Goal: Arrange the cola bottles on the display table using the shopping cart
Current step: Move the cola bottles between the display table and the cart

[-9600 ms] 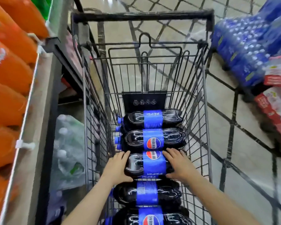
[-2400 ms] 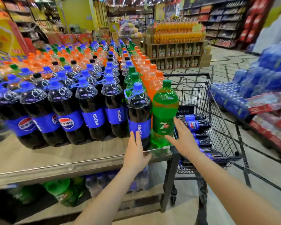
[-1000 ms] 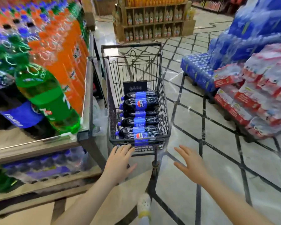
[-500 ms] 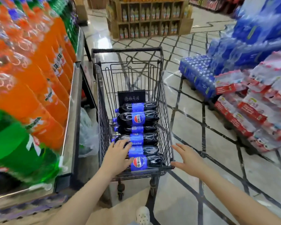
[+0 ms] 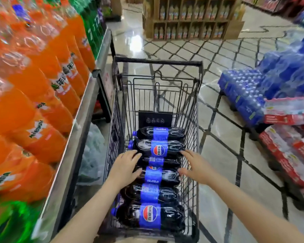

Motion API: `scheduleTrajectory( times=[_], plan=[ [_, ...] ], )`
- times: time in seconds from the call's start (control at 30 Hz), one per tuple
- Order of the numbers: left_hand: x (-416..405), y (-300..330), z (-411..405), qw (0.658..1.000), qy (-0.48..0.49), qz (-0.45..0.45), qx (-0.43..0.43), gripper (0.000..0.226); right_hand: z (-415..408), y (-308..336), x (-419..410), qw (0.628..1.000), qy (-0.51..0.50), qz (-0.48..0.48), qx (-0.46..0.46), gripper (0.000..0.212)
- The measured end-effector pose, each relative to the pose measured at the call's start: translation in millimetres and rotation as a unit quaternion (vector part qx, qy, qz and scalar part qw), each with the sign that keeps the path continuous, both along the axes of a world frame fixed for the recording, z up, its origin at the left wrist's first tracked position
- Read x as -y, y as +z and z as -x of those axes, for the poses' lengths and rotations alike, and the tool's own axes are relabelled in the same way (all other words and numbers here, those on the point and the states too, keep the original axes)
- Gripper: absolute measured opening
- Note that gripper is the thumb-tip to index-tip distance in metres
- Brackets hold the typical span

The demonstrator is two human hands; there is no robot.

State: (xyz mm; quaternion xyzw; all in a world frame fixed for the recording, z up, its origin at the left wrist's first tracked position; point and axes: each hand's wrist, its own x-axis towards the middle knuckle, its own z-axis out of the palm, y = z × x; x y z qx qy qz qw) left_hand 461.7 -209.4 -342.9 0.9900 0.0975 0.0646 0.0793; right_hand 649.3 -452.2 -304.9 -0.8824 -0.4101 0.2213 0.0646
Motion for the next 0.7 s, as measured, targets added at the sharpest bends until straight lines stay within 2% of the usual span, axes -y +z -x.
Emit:
scheduleTrajectory(
  times=[0.1,0.3,0.57,0.7],
  plan=[
    [-13,-5,-41,0.999,0.048,0.009,-0.011,0.067,-42,-7,-32,0.998,0.054,0.004,0.013,0.081],
    [-50,-54,-120,0.982,0.132,0.081,-0.104,0.076,-117,-57,-94,0.988,0.146,0.053,-0.021,0.084],
    [-104,-154,-170,0.944,0.163,0.165,-0.235,0.126,-167,-141,-142,0.976,0.192,0.097,-0.031,0.084],
    [-115,-183,-177,0.931,0.157,0.197,-0.265,0.138,-167,-164,-157,0.970,0.219,0.100,-0.032,0.087]
  ],
)
